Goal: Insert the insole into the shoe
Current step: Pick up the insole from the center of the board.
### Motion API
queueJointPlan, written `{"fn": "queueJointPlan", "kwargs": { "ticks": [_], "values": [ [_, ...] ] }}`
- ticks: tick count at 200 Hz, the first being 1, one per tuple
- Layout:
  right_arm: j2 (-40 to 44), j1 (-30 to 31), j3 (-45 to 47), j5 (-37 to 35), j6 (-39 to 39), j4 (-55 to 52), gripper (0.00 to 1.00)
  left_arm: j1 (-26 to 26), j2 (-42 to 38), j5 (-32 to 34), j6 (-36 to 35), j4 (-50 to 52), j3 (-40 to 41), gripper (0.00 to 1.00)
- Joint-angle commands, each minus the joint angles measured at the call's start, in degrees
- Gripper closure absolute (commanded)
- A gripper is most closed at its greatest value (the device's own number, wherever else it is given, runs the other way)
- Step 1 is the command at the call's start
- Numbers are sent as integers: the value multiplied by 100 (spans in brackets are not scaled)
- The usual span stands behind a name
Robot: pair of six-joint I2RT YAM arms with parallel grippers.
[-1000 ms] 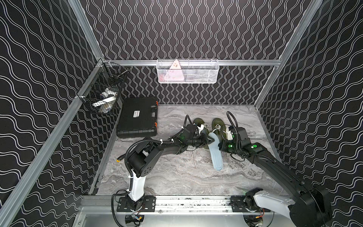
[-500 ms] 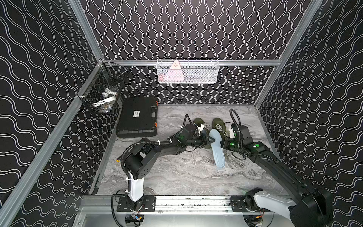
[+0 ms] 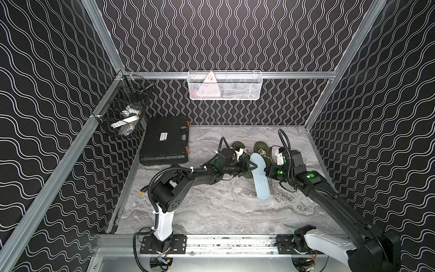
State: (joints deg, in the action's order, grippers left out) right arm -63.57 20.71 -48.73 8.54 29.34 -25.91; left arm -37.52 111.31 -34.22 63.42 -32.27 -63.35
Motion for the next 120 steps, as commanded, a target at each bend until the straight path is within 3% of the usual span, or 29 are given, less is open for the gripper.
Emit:
{"fn": "queueJointPlan", "kwargs": {
  "ticks": [1,21,33,44,56,68,89,120],
  "values": [
    [-150,2,-63,262,-124,91,100,-21,-36,-6,131,-435,-77,45],
    [-288,3,-173,125,-262,-32,100,-40,-177,91,-3,-327,-44,60],
    [-330,3,-196,58,-359,-3,100,-45,-185,60,70,-407,-25,81],
    [-339,-2,-223,17,-485,16,87,-41,-213,108,143,-438,16,100],
    [-299,2,-250,17,-659,-3,70,-37,-253,191,200,-412,64,100],
    [-212,-3,-236,-14,-798,-2,36,-44,-298,323,231,-349,122,100],
    [72,46,-30,-298,-999,171,1,-36,-374,618,445,-205,230,100],
    [268,241,440,-529,-1142,647,0,-115,-577,1088,496,283,211,100]
  ]
}}
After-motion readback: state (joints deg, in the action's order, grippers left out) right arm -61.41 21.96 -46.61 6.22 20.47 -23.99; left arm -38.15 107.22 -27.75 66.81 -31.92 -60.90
